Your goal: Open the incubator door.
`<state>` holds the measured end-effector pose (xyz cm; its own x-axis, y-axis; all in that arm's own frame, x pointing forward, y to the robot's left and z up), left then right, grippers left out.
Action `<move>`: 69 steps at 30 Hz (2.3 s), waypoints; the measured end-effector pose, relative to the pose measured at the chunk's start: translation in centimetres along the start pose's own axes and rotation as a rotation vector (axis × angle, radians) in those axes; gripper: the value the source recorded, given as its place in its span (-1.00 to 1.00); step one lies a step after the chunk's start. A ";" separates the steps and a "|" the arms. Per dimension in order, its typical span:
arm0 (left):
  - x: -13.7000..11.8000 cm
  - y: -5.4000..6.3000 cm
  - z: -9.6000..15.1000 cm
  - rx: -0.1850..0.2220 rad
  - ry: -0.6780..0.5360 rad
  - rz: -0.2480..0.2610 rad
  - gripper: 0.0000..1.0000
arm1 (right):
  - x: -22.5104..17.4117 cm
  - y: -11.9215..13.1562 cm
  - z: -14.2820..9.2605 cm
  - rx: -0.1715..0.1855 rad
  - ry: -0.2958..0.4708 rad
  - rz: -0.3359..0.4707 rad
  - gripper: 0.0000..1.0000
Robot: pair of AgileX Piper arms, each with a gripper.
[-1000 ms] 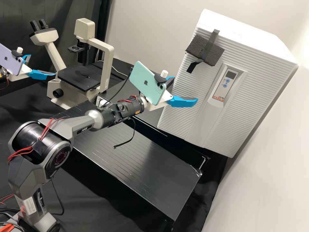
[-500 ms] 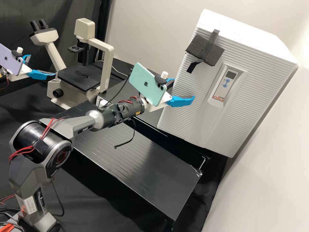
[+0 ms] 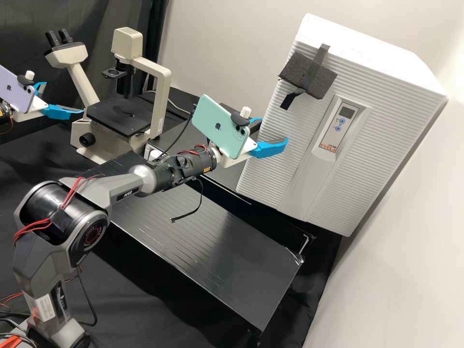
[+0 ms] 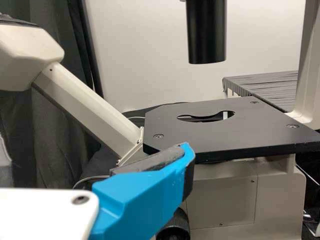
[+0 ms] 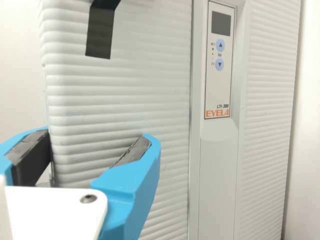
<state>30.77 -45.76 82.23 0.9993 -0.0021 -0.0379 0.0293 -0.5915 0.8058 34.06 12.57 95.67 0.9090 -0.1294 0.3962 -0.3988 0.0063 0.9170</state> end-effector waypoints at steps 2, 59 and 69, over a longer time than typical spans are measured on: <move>0.0 0.0 0.0 0.000 0.000 0.000 1.00 | 0.0 0.0 0.1 -0.005 -0.001 -0.003 -1.00; 0.0 0.0 0.0 0.000 0.000 0.000 1.00 | -10.8 4.4 5.8 -0.056 -0.152 0.169 1.00; 0.0 0.0 0.0 0.000 0.000 0.000 1.00 | -14.4 4.7 5.2 -0.057 -0.166 0.324 1.00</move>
<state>30.77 -45.76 82.23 0.9993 -0.0021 -0.0379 0.0293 -0.5915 0.8058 18.49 9.29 94.08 0.7026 -0.2708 0.6580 -0.6513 0.1278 0.7480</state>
